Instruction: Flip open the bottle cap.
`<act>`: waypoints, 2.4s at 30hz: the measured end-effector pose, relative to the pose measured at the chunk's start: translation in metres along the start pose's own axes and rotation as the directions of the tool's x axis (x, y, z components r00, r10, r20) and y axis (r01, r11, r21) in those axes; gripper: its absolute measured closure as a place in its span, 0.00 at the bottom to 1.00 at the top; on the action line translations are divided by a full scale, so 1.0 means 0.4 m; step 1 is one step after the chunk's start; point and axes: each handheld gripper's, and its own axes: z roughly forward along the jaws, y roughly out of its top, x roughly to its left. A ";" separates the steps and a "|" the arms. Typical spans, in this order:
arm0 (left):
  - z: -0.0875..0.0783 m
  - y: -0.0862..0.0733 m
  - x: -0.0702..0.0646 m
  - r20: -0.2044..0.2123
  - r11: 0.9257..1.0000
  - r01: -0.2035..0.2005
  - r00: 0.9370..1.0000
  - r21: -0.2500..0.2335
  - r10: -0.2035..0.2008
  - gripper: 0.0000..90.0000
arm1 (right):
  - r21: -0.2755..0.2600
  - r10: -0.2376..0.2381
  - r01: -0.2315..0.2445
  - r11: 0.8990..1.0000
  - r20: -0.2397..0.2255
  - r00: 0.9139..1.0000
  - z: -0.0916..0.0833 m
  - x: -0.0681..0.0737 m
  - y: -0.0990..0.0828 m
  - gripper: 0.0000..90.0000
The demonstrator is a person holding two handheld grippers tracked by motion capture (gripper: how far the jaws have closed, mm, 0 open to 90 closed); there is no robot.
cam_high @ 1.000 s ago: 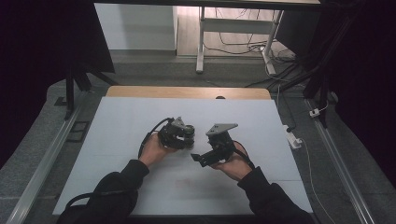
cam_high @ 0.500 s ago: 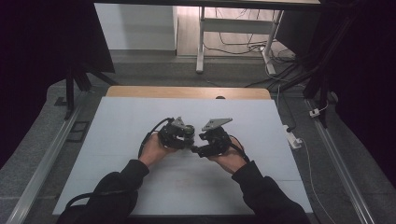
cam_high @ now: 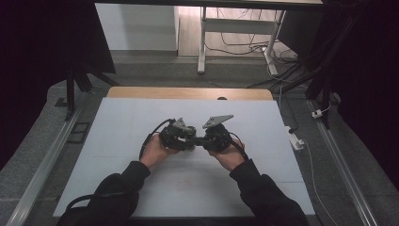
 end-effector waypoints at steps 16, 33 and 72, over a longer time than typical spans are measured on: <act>0.000 -0.001 -0.001 -0.003 1.000 0.001 1.000 -0.004 -0.001 0.60 | 0.002 0.004 -0.004 1.000 -0.010 1.000 0.027 -0.005 0.014 0.99; 0.000 -0.002 -0.002 -0.005 1.000 -0.003 1.000 -0.003 0.003 0.60 | -0.015 0.005 -0.005 1.000 -0.009 1.000 0.031 -0.007 0.028 1.00; 0.002 -0.006 -0.004 -0.010 1.000 -0.004 1.000 -0.013 0.004 0.60 | -0.079 0.034 -0.030 0.996 0.052 0.998 0.020 -0.065 0.076 1.00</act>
